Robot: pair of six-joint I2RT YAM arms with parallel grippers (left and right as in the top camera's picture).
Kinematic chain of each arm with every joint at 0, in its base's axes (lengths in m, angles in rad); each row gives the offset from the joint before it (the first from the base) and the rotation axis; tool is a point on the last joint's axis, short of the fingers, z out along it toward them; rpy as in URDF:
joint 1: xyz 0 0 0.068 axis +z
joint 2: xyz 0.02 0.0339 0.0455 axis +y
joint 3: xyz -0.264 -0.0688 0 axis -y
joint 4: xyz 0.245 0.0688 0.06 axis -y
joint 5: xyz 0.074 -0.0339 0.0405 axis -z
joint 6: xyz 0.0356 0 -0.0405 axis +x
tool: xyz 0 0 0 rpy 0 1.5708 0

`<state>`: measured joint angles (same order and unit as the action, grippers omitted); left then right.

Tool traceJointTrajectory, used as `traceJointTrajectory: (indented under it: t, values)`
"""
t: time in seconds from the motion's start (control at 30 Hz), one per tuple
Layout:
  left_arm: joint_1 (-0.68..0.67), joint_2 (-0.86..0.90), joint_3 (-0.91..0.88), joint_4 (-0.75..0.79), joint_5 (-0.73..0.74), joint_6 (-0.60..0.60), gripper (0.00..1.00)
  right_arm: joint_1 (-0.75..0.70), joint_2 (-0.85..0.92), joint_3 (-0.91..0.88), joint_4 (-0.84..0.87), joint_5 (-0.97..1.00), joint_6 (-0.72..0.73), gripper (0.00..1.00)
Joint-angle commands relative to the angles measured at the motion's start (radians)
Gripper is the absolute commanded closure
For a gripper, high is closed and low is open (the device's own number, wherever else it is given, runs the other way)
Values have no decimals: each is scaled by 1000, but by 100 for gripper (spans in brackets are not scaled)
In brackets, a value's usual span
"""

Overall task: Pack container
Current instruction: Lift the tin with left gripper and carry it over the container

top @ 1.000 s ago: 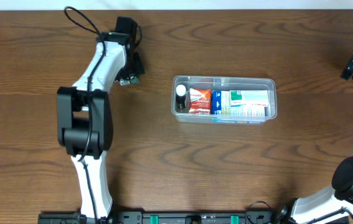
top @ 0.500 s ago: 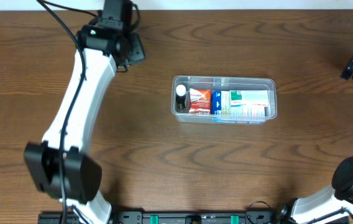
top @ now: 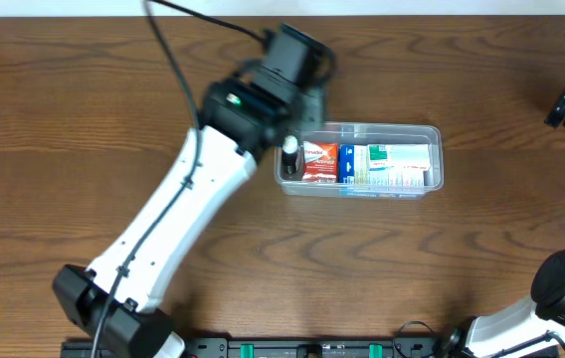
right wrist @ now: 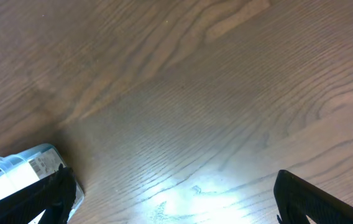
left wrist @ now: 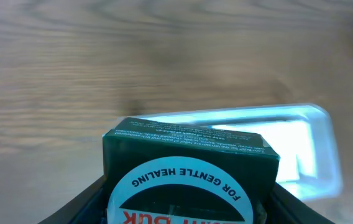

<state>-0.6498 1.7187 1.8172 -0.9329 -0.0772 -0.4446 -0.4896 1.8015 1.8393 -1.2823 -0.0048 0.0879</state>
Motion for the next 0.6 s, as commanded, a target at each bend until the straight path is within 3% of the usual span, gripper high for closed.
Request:
traceJointTrajectory:
  t: [0.0, 0.2, 0.57]
  values:
    - [-81, 14, 20, 18, -1, -6, 49, -3, -16, 13, 0, -3, 12, 1]
    - [-156, 84, 19, 34, -2, -25, 49, -3, -16, 13, 0, -3, 12, 1]
    - [-159, 240, 19, 96, -1, -125, 49, -3, -16, 13, 0, -3, 12, 1]
